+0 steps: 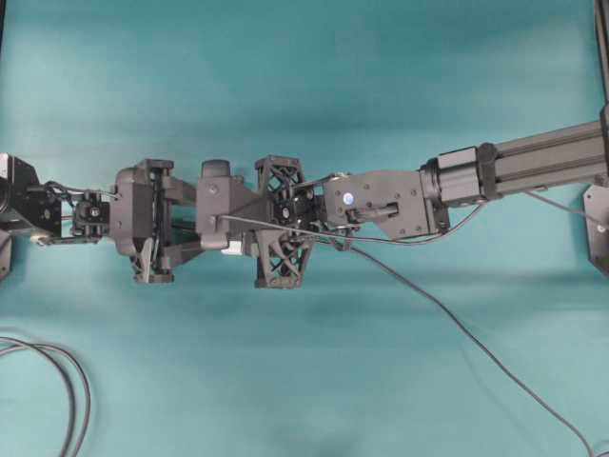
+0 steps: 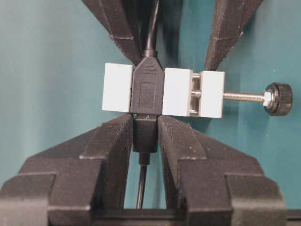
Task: Insert the USB cable into the female connector supported by the left arm.
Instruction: 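Push the plug leftward into the female connector with the right gripper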
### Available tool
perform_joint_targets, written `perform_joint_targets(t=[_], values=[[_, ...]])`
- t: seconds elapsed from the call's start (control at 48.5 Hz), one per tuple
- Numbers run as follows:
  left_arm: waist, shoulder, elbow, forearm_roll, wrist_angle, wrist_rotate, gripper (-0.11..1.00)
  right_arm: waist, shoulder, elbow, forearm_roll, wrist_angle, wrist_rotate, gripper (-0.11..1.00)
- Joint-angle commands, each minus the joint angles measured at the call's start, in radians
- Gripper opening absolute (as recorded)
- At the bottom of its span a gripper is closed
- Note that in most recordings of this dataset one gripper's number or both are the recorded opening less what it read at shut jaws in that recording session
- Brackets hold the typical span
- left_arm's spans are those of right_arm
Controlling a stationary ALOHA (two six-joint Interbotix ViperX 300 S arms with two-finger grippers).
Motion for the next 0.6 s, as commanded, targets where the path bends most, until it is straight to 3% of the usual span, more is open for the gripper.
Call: perform_joint_targets(t=[0.0, 0.578], values=[[0.009, 0.015, -0.233, -0.011, 0.018, -0.002, 0.72, -0.018, -0.020, -0.072, -0.003, -0.023, 0.003, 0.21], [0.014, -0.008, -0.183, -0.018, 0.054, -0.011, 0.73, -0.005, -0.020, -0.061, -0.003, -0.023, -0.015, 0.22]])
